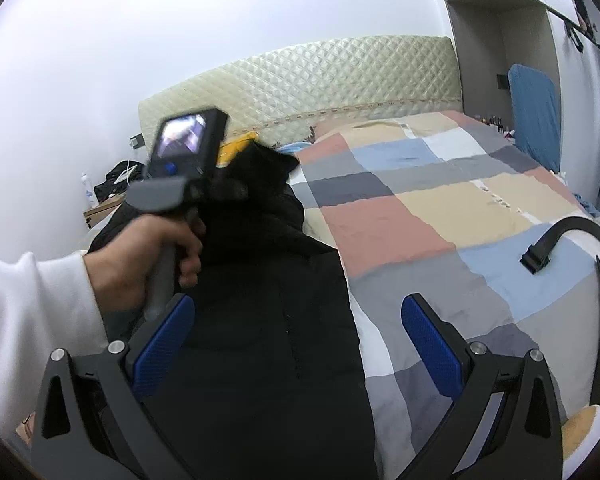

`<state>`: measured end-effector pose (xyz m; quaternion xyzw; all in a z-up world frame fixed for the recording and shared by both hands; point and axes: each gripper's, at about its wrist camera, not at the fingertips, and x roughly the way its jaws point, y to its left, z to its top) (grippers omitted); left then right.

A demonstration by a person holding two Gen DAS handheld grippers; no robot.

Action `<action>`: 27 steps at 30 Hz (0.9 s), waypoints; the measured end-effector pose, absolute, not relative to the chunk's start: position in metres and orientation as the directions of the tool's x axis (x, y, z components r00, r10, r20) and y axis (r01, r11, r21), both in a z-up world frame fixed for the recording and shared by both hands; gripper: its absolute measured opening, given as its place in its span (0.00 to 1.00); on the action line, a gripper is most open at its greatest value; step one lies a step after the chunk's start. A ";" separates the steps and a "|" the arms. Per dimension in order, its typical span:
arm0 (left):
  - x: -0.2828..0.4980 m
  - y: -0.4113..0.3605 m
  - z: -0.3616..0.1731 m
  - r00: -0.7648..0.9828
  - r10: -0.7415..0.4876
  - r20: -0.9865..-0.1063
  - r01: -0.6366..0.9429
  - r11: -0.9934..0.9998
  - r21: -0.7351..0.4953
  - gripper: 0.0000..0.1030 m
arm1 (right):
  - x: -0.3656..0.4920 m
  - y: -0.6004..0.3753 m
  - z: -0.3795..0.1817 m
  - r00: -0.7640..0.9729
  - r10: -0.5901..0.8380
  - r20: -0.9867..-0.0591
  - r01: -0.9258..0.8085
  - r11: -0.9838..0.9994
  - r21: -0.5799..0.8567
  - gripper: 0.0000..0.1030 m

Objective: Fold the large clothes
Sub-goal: 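Lower the sleeve onto the jacket and open the left tool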

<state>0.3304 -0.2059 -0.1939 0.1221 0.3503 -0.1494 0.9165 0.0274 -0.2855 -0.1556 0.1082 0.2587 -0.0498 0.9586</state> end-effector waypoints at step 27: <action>0.270 -0.148 -0.120 0.701 -0.263 -0.663 0.398 0.916 0.057 0.67 | 0.032 -0.289 -0.158 0.885 -0.086 -0.457 0.175 0.972 0.156 1.00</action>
